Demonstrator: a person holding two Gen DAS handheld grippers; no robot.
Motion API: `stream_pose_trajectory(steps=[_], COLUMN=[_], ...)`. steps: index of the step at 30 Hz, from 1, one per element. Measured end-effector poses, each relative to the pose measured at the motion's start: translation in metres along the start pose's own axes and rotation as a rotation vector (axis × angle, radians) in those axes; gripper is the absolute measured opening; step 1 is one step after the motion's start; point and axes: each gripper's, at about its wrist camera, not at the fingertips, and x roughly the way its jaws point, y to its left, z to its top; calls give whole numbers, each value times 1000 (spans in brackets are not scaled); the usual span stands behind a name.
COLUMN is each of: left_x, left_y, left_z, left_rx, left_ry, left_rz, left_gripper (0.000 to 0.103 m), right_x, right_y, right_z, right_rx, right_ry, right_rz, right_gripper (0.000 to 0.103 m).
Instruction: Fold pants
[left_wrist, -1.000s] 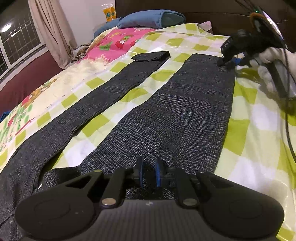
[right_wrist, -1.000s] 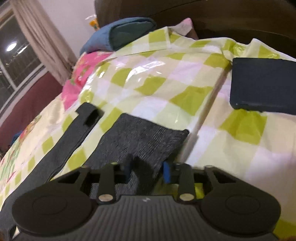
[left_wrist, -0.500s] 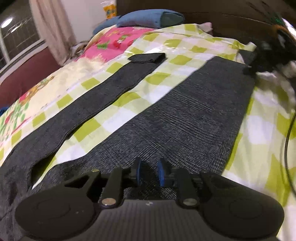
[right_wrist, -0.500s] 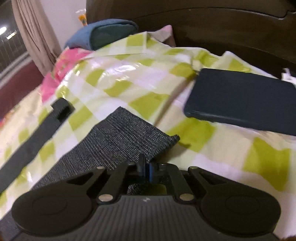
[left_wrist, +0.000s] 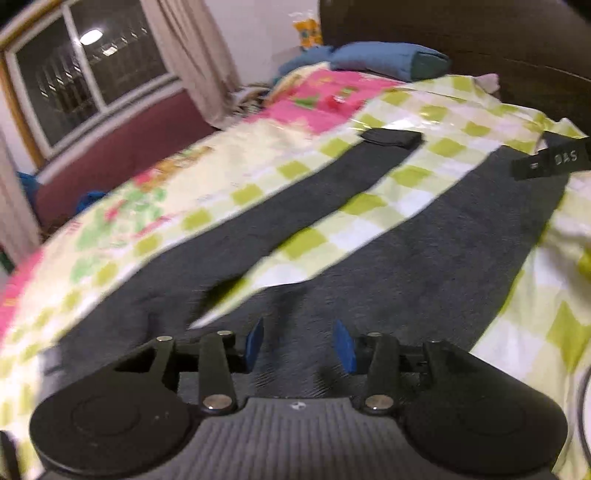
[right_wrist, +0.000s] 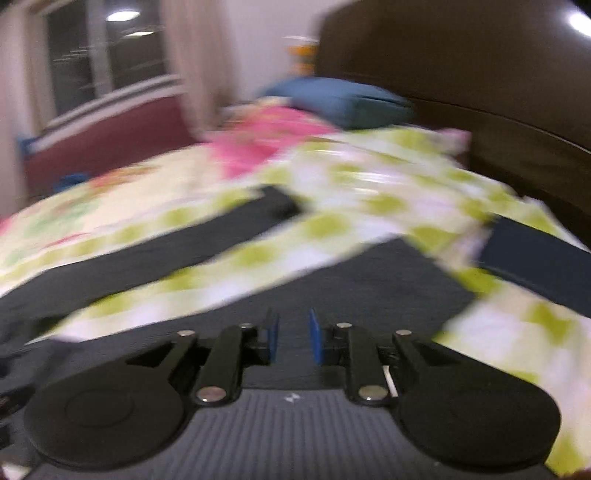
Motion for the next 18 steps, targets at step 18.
stream_pose_trajectory(steps=[18], left_x=[4], left_y=[169], left_z=[-35], left_rx=[17], left_ry=[45], left_rz=[200], left_gripper=[103], right_x=[47], right_y=[215], right_z=[22], right_rx=[-654], right_ry=[89], right_rz=[479], right_gripper=[46])
